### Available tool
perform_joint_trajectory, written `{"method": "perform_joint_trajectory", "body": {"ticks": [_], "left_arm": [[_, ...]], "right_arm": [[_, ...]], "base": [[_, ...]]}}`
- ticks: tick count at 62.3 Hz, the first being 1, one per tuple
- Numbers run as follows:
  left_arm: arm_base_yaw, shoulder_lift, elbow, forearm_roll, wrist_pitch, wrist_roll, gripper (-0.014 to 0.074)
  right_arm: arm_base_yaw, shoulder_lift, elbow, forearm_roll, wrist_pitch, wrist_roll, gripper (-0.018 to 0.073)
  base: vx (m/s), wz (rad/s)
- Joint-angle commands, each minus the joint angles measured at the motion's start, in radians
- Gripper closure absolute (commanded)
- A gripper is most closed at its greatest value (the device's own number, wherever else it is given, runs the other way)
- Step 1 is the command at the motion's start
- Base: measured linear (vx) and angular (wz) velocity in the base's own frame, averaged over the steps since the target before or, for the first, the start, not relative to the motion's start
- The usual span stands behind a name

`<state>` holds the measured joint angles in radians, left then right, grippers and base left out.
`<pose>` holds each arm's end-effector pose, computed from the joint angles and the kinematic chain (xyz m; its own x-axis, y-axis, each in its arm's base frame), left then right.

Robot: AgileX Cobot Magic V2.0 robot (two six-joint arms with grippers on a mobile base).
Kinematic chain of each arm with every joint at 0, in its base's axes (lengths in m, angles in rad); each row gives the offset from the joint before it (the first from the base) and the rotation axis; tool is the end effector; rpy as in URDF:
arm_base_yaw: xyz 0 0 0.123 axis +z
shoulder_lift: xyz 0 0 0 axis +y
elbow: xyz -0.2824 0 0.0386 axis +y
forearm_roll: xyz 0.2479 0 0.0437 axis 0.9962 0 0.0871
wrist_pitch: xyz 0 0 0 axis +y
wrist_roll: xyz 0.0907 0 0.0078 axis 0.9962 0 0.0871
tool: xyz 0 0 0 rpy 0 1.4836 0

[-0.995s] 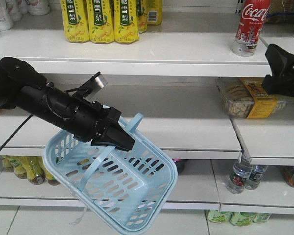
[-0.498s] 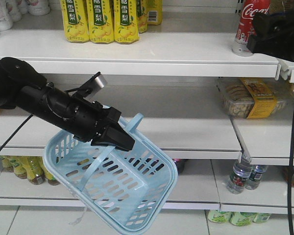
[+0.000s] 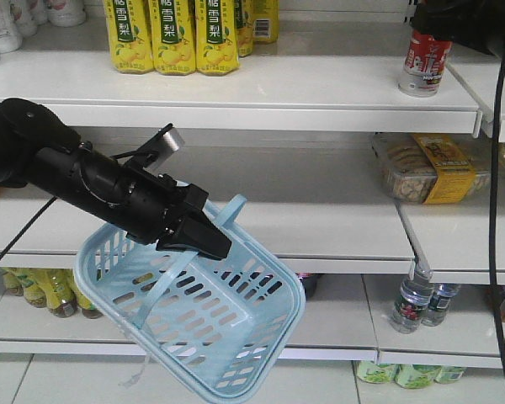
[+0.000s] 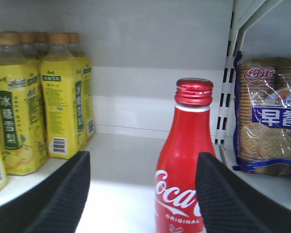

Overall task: Place coke in basket with both arms
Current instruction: 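Reach the open right gripper toward the red Coca-Cola bottle on the shelf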

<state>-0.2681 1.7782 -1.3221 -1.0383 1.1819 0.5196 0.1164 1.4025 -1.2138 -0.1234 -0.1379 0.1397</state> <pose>0.3225 -0.1639 0.2691 -0.9376 0.2249 -0.2652 0.3462 0.5301 -0.7740 0.3310 0.0402 0.4074 0.0328 0.0214 -0.9992 -0.1335 0.9909 0.0168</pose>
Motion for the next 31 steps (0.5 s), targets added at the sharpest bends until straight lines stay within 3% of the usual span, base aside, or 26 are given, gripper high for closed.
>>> {"method": "perform_joint_trajectory", "body": {"ticks": [1,31], "left_arm": [[-0.004,-0.052,-0.032,-0.084,0.013,0.0,0.0602],[-0.004,-0.052,-0.032,-0.084,0.013,0.0,0.0602]], "right_arm": [[-0.015,-0.008,-0.064,-0.004,-0.051,-0.008,0.0097],[-0.025,0.08,-0.167,-0.006,-0.049,-0.007,0.0097]], "base": [[0.0,0.0],[0.0,0.0]]}}
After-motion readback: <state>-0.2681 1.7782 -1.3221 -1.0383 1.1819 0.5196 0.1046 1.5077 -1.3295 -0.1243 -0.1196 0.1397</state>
